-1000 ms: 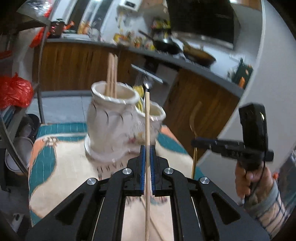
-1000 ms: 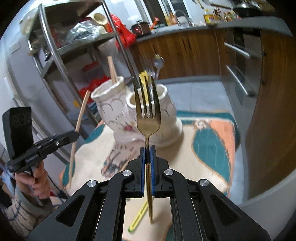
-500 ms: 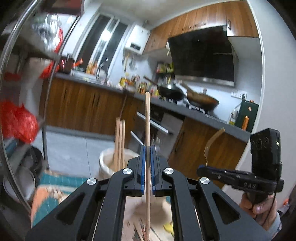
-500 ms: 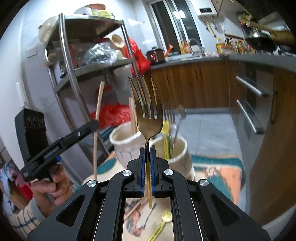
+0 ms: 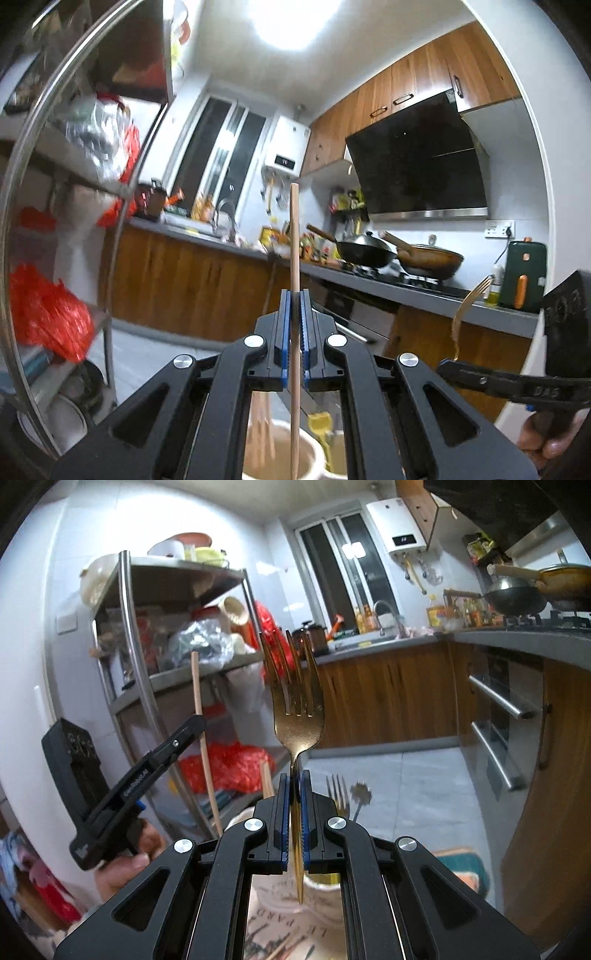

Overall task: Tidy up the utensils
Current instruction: 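Drop the chopstick into the tall pot while the right tool drops the fork into the short pot, then return the left tool to the last chopstick while the right tool reaches the last yellow spoon, then grasp the chopstick with the left tool while the right tool grasps the yellow spoon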

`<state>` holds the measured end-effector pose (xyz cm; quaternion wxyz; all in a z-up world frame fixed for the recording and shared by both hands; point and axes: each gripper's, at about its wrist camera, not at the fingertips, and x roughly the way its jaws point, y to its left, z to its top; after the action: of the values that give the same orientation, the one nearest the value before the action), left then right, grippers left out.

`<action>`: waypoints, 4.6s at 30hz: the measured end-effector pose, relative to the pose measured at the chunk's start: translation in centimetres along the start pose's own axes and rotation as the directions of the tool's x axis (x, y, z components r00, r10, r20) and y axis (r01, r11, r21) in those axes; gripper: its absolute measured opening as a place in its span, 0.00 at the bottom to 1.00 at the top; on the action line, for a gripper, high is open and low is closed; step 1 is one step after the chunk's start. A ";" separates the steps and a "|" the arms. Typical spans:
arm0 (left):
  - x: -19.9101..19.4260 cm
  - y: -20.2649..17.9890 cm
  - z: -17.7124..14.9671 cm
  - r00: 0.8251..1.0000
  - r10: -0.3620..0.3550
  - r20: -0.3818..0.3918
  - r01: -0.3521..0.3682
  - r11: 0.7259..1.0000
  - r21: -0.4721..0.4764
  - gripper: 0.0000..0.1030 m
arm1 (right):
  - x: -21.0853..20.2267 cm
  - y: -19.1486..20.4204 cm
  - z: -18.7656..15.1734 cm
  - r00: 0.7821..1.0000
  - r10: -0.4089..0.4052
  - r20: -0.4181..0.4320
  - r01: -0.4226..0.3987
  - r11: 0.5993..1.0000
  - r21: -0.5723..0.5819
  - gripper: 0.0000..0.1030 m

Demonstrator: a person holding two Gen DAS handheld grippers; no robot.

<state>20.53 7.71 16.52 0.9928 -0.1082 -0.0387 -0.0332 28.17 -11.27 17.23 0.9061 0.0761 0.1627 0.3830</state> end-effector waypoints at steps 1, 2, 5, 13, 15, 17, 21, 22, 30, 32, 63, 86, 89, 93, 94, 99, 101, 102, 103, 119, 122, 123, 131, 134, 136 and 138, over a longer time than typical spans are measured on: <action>0.3 0.0 -0.1 1.000 0.005 0.004 -0.005 1.000 0.015 0.04 | 0.1 0.0 0.1 1.000 -0.008 0.008 0.008 1.000 0.000 0.06; 0.7 0.0 -0.4 1.000 0.013 0.003 -0.013 1.000 0.027 0.04 | 0.3 -0.1 0.1 1.000 -0.018 0.017 0.018 1.000 0.002 0.06; 1.3 0.6 -1.3 1.000 0.008 0.001 -0.008 1.000 0.020 0.04 | 0.6 -0.7 0.0 0.998 -0.032 0.063 0.031 0.999 0.027 0.06; 2.3 1.4 -3.8 0.996 0.006 -0.085 -0.006 1.000 0.002 0.04 | 2.7 -0.9 -0.8 0.994 -0.098 0.040 0.098 0.995 0.012 0.06; 2.2 1.4 -4.6 0.994 0.012 -0.112 -0.012 1.000 0.002 0.04 | 3.4 -0.6 -1.3 0.993 -0.119 0.006 0.119 0.993 -0.019 0.06; 2.1 1.5 -5.2 0.990 0.023 -0.139 -0.023 1.000 0.000 0.04 | 4.2 -0.4 -1.9 0.991 -0.128 -0.034 0.126 0.991 -0.039 0.06; 1.9 1.5 -6.2 0.982 0.053 -0.184 -0.053 0.999 0.003 0.04 | 5.4 -0.3 -3.1 0.984 -0.149 -0.096 0.143 0.988 -0.065 0.06; 1.9 1.7 -6.3 0.980 0.057 -0.192 -0.058 0.998 0.000 0.04 | 5.6 -0.4 -3.3 0.982 -0.154 -0.108 0.147 0.987 -0.064 0.06; 3.0 1.7 -7.3 0.962 0.081 -0.262 -0.081 0.997 0.010 0.04 | 7.2 -0.5 -4.4 0.975 -0.153 -0.158 0.146 0.988 -0.058 0.06; 3.3 1.8 -7.5 0.958 0.085 -0.275 -0.084 0.996 0.015 0.04 | 7.5 -0.5 -4.7 0.976 -0.151 -0.156 0.143 0.988 -0.058 0.06; -1.6 0.9 -6.2 0.962 0.119 -0.247 -0.101 0.991 0.084 0.66 | 3.9 -0.3 -6.0 0.979 -0.162 -0.123 0.159 0.987 -0.031 0.39; -5.9 1.3 -9.6 0.897 0.145 -0.417 -0.090 0.985 0.151 0.67 | 0.2 -2.9 -10.9 0.943 -0.212 -0.255 0.224 0.974 0.021 0.49; -5.5 0.8 -10.7 0.867 0.143 -0.477 -0.069 0.983 0.169 0.66 | 0.4 -3.4 -11.9 0.927 -0.215 -0.306 0.232 0.973 0.018 0.49; -4.9 0.0 -12.5 0.817 0.135 -0.561 -0.034 0.982 0.186 0.61 | 0.6 -3.7 -13.1 0.911 -0.195 -0.363 0.218 0.976 0.025 0.49; -4.9 -0.1 -12.8 0.805 0.139 -0.577 -0.031 0.981 0.192 0.59 | 0.7 -3.7 -13.4 0.908 -0.185 -0.377 0.212 0.977 0.030 0.49; -5.1 -1.0 -14.9 0.740 0.122 -0.661 -0.005 0.984 0.176 0.49 | 0.8 -2.3 -15.3 0.876 -0.152 -0.458 0.166 0.986 -0.009 0.49; -5.4 -1.4 -15.4 0.724 0.115 -0.680 0.008 0.985 0.175 0.49 | 0.7 -1.6 -15.9 0.865 -0.145 -0.481 0.148 0.988 -0.031 0.49; -5.6 -1.7 -15.6 0.716 0.113 -0.689 0.015 0.984 0.177 0.49 | 0.6 -1.2 -16.3 0.858 -0.141 -0.494 0.138 0.989 -0.043 0.49; -5.7 -2.0 -15.9 0.708 0.110 -0.697 0.024 0.983 0.180 0.49 | 0.6 -0.9 -16.4 0.853 -0.137 -0.503 0.129 0.990 -0.050 0.49; -7.0 -4.2 -19.5 0.597 0.119 -0.793 0.120 0.964 0.236 0.30 | 1.4 1.2 -18.8 0.796 -0.158 -0.585 0.070 0.983 -0.171 0.44; -6.8 -4.0 -19.4 0.593 0.119 -0.796 0.125 0.963 0.237 0.27 | 1.4 1.2 -18.7 0.776 -0.179 -0.605 0.057 0.975 -0.214 0.32; -6.8 -4.0 -19.4 0.588 0.120 -0.800 0.134 0.961 0.243 0.25 | 1.4 0.9 -18.6 0.767 -0.174 -0.618 0.050 0.976 -0.213 0.27; -5.0 -3.7 -18.7 0.468 0.114 -0.876 0.213 0.948 0.237 0.22 | 3.3 0.0 -17.1 0.617 -0.207 -0.759 -0.006 0.963 -0.268 0.25; -3.9 -3.9 -18.5 0.395 0.122 -0.911 0.250 0.940 0.234 0.22 | 4.8 0.0 -16.5 0.538 -0.236 -0.809 -0.012 0.958 -0.287 0.25; -3.3 -3.9 -18.5 0.351 0.126 -0.928 0.267 0.936 0.228 0.22 | 5.8 0.0 -16.3 0.488 -0.250 -0.837 -0.012 0.956 -0.292 0.25; -2.6 -3.9 -18.5 0.307 0.132 -0.943 0.276 0.935 0.221 0.20 | 6.5 0.0 -16.2 0.457 -0.255 -0.852 -0.004 0.957 -0.289 0.25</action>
<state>18.91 0.01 -0.84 0.8237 0.1085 0.5417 -0.1280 26.70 -6.37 0.54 0.7192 -0.2590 0.5621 0.3156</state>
